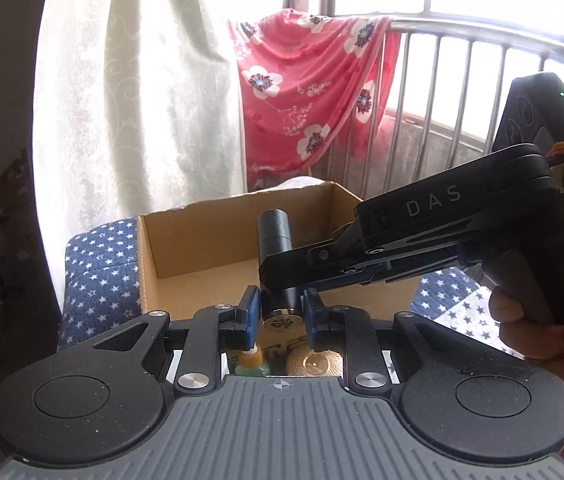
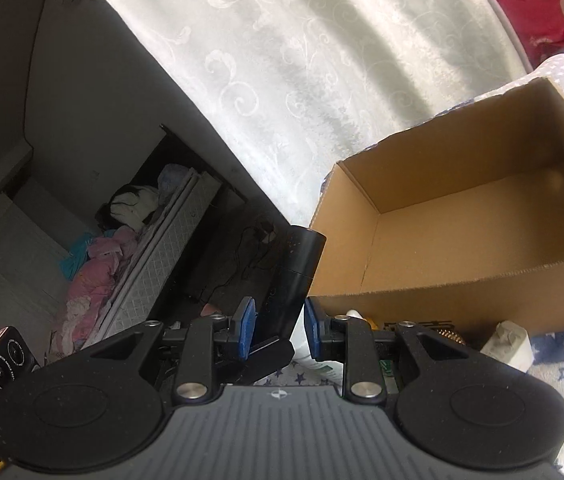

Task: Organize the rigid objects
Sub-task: 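Carry the black cylinder into the cardboard box and open the right gripper, then lower the right gripper onto the green-yellow stick and grasp it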

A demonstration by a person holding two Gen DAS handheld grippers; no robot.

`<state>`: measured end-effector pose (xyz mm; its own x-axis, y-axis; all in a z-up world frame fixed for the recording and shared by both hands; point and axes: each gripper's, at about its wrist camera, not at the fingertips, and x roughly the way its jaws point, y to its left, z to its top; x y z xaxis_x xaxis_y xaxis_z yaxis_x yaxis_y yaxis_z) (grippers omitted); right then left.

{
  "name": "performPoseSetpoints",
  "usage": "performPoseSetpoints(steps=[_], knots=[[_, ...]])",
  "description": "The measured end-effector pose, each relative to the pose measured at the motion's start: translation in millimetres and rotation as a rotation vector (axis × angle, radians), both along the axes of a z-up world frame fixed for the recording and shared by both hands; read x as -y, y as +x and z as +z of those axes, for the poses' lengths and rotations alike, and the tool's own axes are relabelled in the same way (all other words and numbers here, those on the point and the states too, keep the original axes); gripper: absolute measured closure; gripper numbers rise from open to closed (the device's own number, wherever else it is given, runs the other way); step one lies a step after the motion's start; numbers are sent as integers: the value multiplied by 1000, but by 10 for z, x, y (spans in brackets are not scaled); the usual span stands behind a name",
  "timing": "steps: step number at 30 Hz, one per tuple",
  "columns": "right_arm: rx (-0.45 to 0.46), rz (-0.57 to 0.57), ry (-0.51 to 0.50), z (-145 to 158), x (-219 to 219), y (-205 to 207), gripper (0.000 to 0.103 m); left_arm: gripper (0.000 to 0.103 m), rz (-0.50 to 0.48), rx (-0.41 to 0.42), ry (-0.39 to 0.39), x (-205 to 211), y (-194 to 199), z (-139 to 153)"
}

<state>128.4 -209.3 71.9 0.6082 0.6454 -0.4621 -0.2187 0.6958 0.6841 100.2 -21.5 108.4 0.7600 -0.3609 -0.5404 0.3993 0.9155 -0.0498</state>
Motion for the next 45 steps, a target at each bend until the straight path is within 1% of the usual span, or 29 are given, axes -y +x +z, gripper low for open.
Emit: performPoseSetpoints(steps=[2,5,9,12,14,17,21,23,27,30,34,37,39,41,43,45], knots=[[-38,23,-8,38,-18,274,74,81,13,-43,7,-57,242,-7],[-117,51,-29,-11,-25,695,74,81,29,-119,28,-112,616,-87],[-242,68,-43,-221,-32,1216,74,82,54,-217,61,-130,1073,-265],[-320,76,-49,-415,-73,1479,75,82,70,-268,97,-123,1345,-396],[-369,79,-39,-558,-54,1615,75,82,86,-276,130,-103,1481,-462],[-410,69,-17,-712,-40,1777,75,80,112,-276,182,-77,1613,-510],[-451,44,-6,-876,-27,1912,75,80,129,-254,190,-111,1598,-467],[-452,46,-6,-866,-14,1917,75,78,131,-235,189,-139,1552,-404],[-433,45,-10,-710,50,1821,75,76,143,-221,148,-230,1462,-262],[-395,31,-4,-535,193,1634,74,72,147,-195,95,-315,1319,-113],[-310,23,4,-218,401,1235,74,68,153,-135,36,-447,995,104],[-222,20,17,18,551,814,74,66,128,-106,-10,-536,666,194],[-174,16,12,112,612,532,73,65,99,-105,-27,-558,454,178],[-148,23,5,119,618,260,73,65,77,-110,-31,-551,244,110],[-159,42,7,18,565,41,73,65,48,-127,-30,-521,79,-2],[-194,67,19,-145,465,-113,73,65,18,-156,-43,-485,-83,-175]])
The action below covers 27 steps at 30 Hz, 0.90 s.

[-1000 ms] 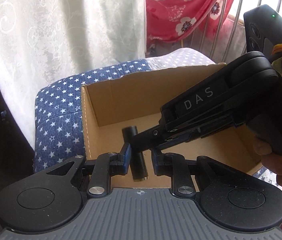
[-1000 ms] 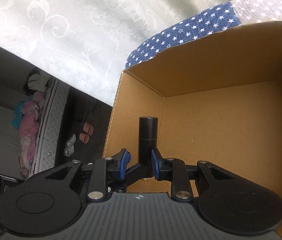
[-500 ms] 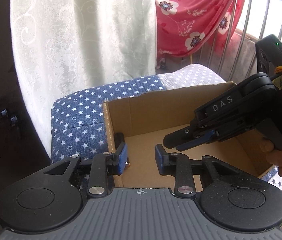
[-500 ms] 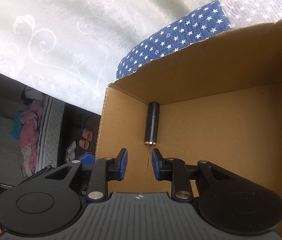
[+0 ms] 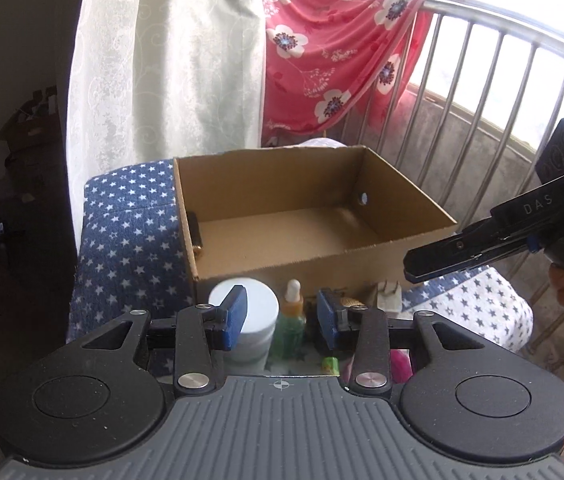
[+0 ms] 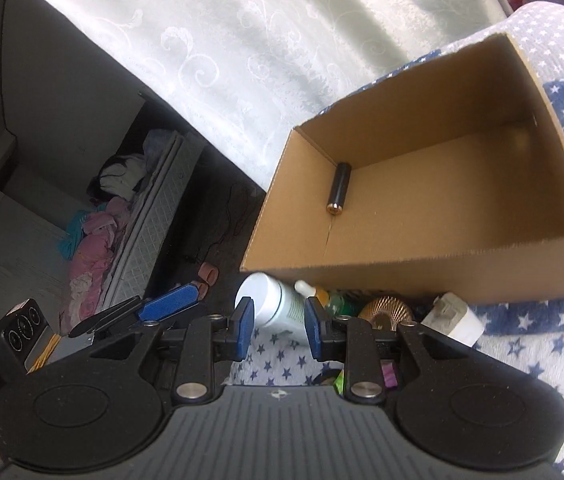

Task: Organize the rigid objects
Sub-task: 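Lower the right gripper onto the green-yellow stick and grasp it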

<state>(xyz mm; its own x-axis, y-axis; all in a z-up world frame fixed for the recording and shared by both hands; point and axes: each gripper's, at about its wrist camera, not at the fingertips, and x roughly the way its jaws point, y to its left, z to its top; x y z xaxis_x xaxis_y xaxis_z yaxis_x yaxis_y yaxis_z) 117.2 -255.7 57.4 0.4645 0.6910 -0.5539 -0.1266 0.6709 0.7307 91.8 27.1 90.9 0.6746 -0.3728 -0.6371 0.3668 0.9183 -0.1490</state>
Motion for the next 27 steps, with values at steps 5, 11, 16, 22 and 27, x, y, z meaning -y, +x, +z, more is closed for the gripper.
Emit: performPoseSetpoints(steps=[5,11,16,22,27], knots=[[-99,42,-7,-425,-270,-117,73,65,-49,-97,-17,174,-242,-498],[-161,55,-118,-679,-471,-55,73,67,-14,-97,10,314,-338,-841],[-176,65,-198,-742,-540,74,73,67,-14,-120,-10,321,-252,-948],[-198,77,-250,-769,-570,151,73,74,-16,-149,-7,331,-198,-1029],[-218,90,-260,-804,-607,195,73,77,-21,-174,-3,361,-141,-1103]])
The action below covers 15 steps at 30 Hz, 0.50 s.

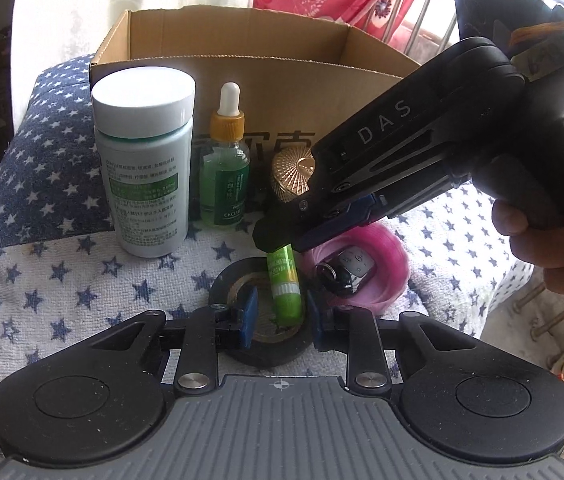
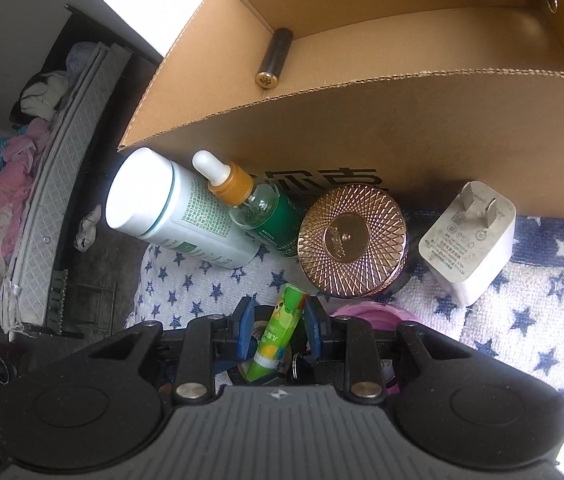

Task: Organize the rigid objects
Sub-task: 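Lower the right gripper onto the green-yellow stick and grasp it, then carry the green-yellow stick into the box and release it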

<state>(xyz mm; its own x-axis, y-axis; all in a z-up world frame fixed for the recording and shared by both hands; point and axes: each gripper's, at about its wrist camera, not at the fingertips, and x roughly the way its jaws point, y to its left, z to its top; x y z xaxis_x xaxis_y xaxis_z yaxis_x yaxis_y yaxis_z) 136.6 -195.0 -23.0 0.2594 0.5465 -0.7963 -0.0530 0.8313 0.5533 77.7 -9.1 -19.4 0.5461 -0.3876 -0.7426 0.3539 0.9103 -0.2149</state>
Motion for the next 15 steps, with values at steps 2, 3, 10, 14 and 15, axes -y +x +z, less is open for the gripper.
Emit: performPoseSetpoints(steps=[2,3,10,14,15], knots=[[-2,5,-5,-20,-32,16,73,79,1,3,-3,-4,6,1],[-2,8,-8,-30,-50,23,73,80,3,7,0,-1,8,4],[39,25,-9,-7,-79,-5,77,87,4,41,17,-2,-47,45],[72,31,-1,79,-77,-70,81,87,9,60,10,-9,-109,120],[80,36,7,117,-82,-93,82,87,8,71,8,-14,-133,161]])
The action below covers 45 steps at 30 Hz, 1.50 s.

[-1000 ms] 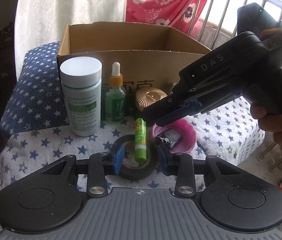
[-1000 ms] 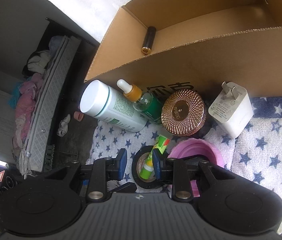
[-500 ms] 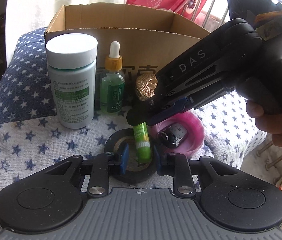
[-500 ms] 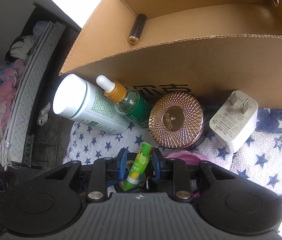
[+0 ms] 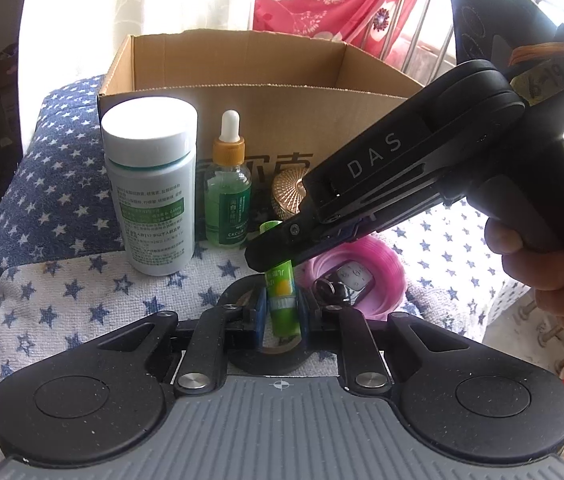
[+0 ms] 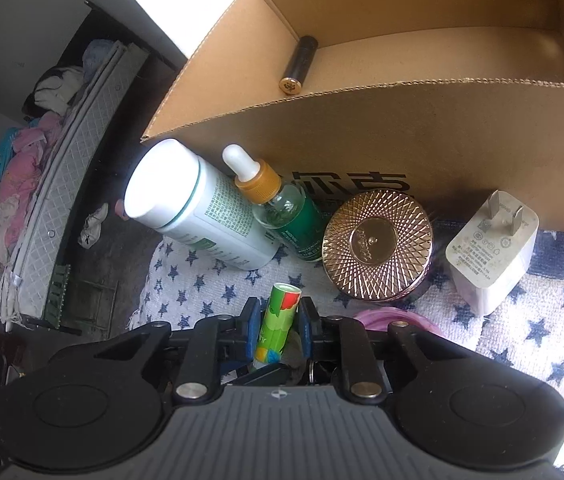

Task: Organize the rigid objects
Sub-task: 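Carry the green-yellow stick into the box and release it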

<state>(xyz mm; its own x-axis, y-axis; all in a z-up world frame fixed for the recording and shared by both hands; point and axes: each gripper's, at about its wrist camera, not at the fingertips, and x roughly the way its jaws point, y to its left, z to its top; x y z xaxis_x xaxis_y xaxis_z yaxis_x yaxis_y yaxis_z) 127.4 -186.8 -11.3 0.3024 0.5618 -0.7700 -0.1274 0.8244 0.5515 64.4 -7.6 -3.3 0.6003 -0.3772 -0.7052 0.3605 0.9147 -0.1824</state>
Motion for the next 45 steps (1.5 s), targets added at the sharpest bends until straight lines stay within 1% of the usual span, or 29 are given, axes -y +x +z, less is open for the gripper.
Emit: performPoseSetpoints(steps=[4,7,9,12,15,18,22,26,28,31,33,34,36,38,40,42,44,45], knots=[[61,39,22,240,-70,-115,83,87,2,56,-3,-61,-66,249],[150,70,10,512,-130,-170,84,87,9,95,-16,-104,-44,461],[205,79,21,705,-138,-146,84,87,13,128,-24,-120,23,611],[258,81,44,935,-113,-22,85,87,15,163,-31,-154,180,815],[294,80,58,1117,-87,201,86,87,15,185,-23,-172,384,966],[295,67,61,1183,-47,511,86,87,14,162,-21,-192,676,1028],[224,33,61,1049,26,1026,86,87,16,70,-4,-182,1194,978],[132,11,50,762,66,1438,86,87,36,-32,30,-168,1647,810],[84,1,45,583,100,1624,86,87,48,-80,58,-155,1863,704],[25,-20,28,346,118,1905,86,86,72,-110,122,-113,2074,578],[-12,-31,19,200,116,2082,86,86,90,-107,151,-101,2140,539],[-30,-25,20,145,104,2161,85,84,103,-100,161,-101,2161,537],[-54,-56,13,71,116,2262,84,82,102,-91,157,-102,2138,571],[-58,-49,-6,41,105,2330,83,75,96,-78,148,-114,2099,615],[-63,-65,-5,52,135,2357,79,70,106,-51,151,-126,2047,674],[-42,-77,5,119,171,2328,77,68,116,-19,149,-148,1966,751],[-11,-91,16,228,230,2282,68,65,124,2,132,-185,1884,835],[6,-102,23,294,268,2248,60,65,128,12,121,-206,1833,876]])
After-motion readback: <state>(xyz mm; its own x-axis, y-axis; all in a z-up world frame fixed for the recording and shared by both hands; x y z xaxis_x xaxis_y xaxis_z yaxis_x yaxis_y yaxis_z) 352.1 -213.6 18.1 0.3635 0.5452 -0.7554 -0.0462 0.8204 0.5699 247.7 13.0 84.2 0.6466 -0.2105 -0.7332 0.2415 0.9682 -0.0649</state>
